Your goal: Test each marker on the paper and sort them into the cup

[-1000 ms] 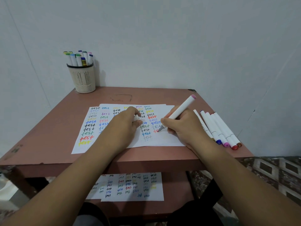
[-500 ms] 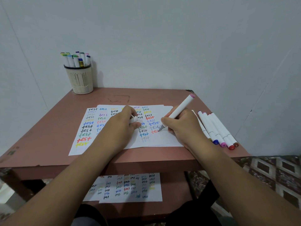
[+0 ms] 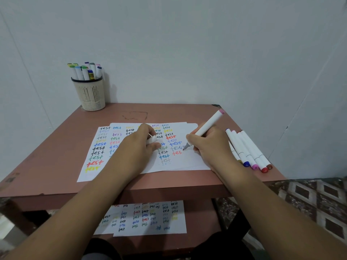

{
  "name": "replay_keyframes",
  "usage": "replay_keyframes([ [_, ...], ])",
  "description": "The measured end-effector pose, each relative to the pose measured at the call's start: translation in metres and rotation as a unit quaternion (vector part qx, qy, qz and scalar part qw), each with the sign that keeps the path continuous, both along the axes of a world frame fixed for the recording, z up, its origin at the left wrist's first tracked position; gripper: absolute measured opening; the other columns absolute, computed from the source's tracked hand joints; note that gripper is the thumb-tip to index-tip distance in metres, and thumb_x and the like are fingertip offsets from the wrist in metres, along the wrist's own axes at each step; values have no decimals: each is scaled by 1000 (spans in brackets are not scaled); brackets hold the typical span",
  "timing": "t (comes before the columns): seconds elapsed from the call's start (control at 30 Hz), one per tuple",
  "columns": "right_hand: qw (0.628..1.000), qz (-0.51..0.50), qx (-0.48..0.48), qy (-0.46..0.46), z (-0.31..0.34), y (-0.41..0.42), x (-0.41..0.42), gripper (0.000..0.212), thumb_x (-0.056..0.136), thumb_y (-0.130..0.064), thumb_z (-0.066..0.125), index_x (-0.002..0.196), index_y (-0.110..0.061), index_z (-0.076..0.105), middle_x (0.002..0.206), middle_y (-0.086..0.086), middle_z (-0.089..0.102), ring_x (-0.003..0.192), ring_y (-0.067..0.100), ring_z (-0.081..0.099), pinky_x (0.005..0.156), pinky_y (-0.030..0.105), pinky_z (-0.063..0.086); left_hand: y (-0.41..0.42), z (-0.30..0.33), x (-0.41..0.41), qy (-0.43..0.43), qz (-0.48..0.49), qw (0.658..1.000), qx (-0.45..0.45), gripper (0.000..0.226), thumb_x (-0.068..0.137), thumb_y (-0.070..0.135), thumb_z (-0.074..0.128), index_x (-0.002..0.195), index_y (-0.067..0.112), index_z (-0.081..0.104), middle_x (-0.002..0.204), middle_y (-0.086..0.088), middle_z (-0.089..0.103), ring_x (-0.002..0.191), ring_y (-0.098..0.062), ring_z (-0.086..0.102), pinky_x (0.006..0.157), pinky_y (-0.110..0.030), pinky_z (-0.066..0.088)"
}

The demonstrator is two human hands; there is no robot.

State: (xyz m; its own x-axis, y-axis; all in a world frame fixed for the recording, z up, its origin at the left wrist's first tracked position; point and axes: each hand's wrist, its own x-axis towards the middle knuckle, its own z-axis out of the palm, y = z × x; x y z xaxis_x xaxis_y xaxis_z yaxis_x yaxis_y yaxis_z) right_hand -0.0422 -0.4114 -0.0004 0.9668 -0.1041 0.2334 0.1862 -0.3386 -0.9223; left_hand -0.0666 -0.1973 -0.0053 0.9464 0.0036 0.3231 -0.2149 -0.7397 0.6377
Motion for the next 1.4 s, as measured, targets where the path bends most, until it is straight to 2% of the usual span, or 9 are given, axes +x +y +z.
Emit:
replay_keyframes([
  [0.27,1000,6,0,6,2,-1,-4,11,82,-9,74,77,-11,65,55,-6,64,47,7,57,50,24,44,1,-1,1,1,-15,1000,2,16,94,31,66,96,30,50,94,10,62,84,-4,54,66,-27,37],
  [0.37,1000,9,-18,1,2,0,-3,9,81,-13,75,77,-14,67,62,-2,69,52,11,61,54,31,49,1,-1,0,-12,-20,1000,19,13,93,32,66,100,30,55,96,9,61,88,-13,54,74,-33,40],
  [0.47,998,-17,-53,-3,0,0,-3,12,80,-18,73,74,-23,65,65,-3,68,62,18,64,60,41,54,2,0,0,-20,-23,999,34,15,93,34,67,106,31,60,100,8,57,87,-10,51,77,-33,40],
  [0.6,997,14,79,-14,2,-2,-3,15,86,-10,76,76,-15,67,60,-2,65,55,13,59,56,32,48,1,2,-2,-25,-31,999,29,18,91,36,67,108,32,63,95,10,56,83,-5,49,74,-30,37],
  [0.7,981,60,181,-37,5,-2,-7,12,87,-3,80,87,-9,70,72,6,74,69,18,72,67,28,58,-1,4,-4,-22,-36,999,-3,16,90,31,71,103,25,64,86,14,57,80,-2,50,69,-20,36],
  [0.93,950,187,246,-46,3,0,-14,12,92,11,68,100,2,71,91,22,77,88,36,77,80,35,64,1,4,-7,-26,-51,998,-25,18,84,29,79,96,28,66,78,17,58,74,6,51,63,-12,33],
  [1.17,957,198,207,-37,5,3,-18,20,89,14,69,94,-5,72,92,22,78,84,37,78,79,36,64,3,4,-6,-40,-77,996,-13,22,84,29,77,88,43,60,77,15,58,79,5,52,64,-12,35],
  [1.33,974,202,85,-59,6,4,-19,18,78,-6,85,87,-22,84,96,10,79,92,31,77,84,42,62,3,4,-8,-47,-116,992,-18,28,87,27,75,89,51,60,84,16,64,88,0,56,68,-10,38],
  [1.4,975,202,63,-64,5,3,-19,20,80,-4,87,88,-22,84,98,7,80,93,25,77,83,37,61,5,2,-8,-59,-127,990,-23,23,88,25,74,93,47,66,86,16,66,89,-2,58,70,-11,40],
])
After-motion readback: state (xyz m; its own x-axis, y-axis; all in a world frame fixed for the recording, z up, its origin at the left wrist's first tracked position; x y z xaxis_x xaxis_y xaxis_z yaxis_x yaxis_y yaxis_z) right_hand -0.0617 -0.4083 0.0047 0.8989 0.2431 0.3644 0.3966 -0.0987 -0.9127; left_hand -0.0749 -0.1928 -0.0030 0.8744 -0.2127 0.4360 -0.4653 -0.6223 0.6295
